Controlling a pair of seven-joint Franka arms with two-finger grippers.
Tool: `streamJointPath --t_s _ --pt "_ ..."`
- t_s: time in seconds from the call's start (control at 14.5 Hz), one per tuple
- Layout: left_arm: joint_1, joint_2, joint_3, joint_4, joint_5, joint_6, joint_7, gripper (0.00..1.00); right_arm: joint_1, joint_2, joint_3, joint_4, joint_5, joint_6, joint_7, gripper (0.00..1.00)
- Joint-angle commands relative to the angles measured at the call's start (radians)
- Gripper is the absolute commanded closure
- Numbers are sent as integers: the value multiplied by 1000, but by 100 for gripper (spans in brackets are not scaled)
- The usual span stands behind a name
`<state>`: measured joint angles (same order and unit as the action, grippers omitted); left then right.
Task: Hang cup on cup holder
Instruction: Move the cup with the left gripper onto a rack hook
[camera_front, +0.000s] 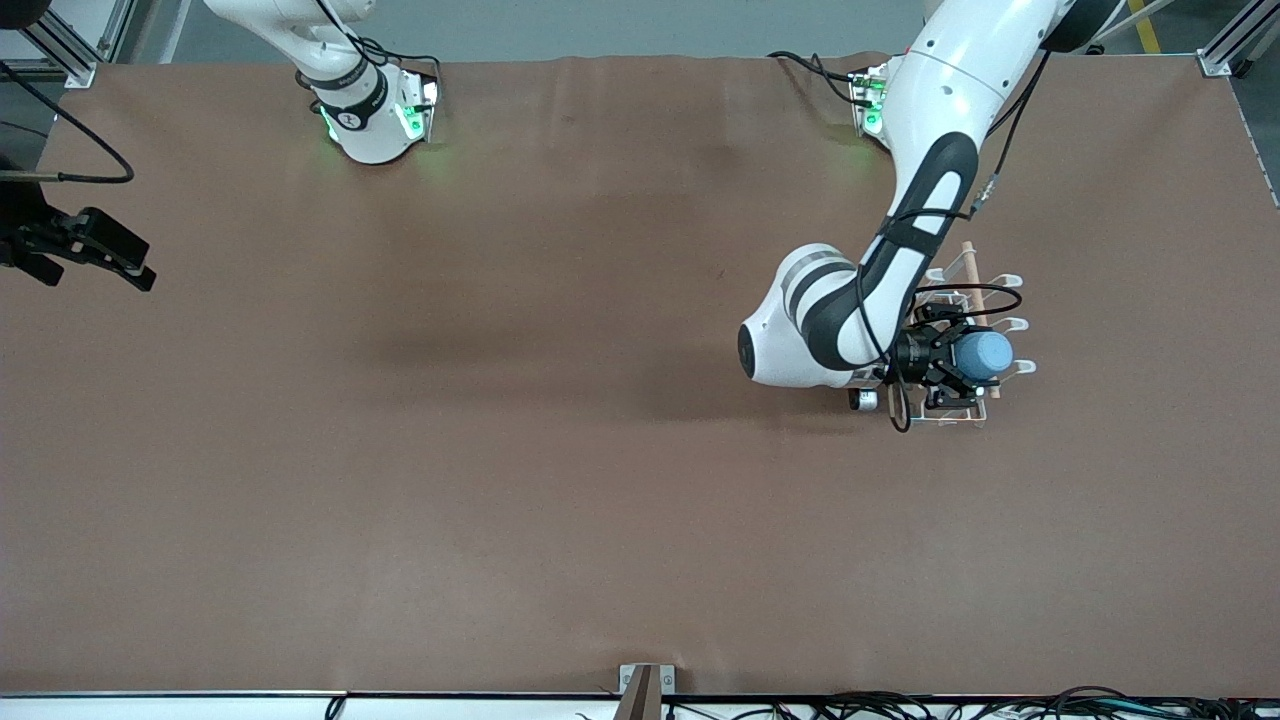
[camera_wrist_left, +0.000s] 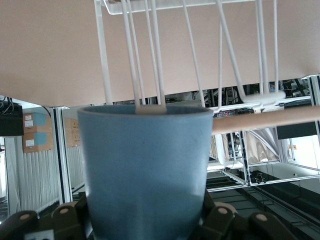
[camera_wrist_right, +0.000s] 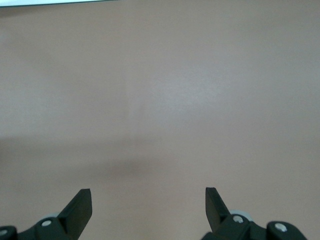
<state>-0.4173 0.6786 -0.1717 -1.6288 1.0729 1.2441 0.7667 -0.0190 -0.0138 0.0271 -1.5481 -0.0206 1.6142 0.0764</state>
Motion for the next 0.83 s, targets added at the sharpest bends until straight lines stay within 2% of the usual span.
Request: streamJointPath --t_s 0.0,0.21,0.35,0.41,0.62,0.76 --pt "-5 22 -2 10 25 -17 -32 35 19 3 -16 2 -1 -7 -1 0" --pt "-5 29 -2 6 29 -15 -53 33 33 3 -13 -6 -1 4 -10 0" --pt "-3 41 -3 6 53 -15 -70 20 36 5 -15 -7 -1 6 -10 0" --pt "-8 42 -3 6 58 -17 -75 0 34 6 -15 -6 -1 6 -10 0" --pt "-31 39 -3 16 65 -40 -131 0 36 12 -13 -7 -1 12 -10 0" --pt "-31 33 -3 58 55 -41 -228 0 36 12 -13 -7 -1 9 -10 0"
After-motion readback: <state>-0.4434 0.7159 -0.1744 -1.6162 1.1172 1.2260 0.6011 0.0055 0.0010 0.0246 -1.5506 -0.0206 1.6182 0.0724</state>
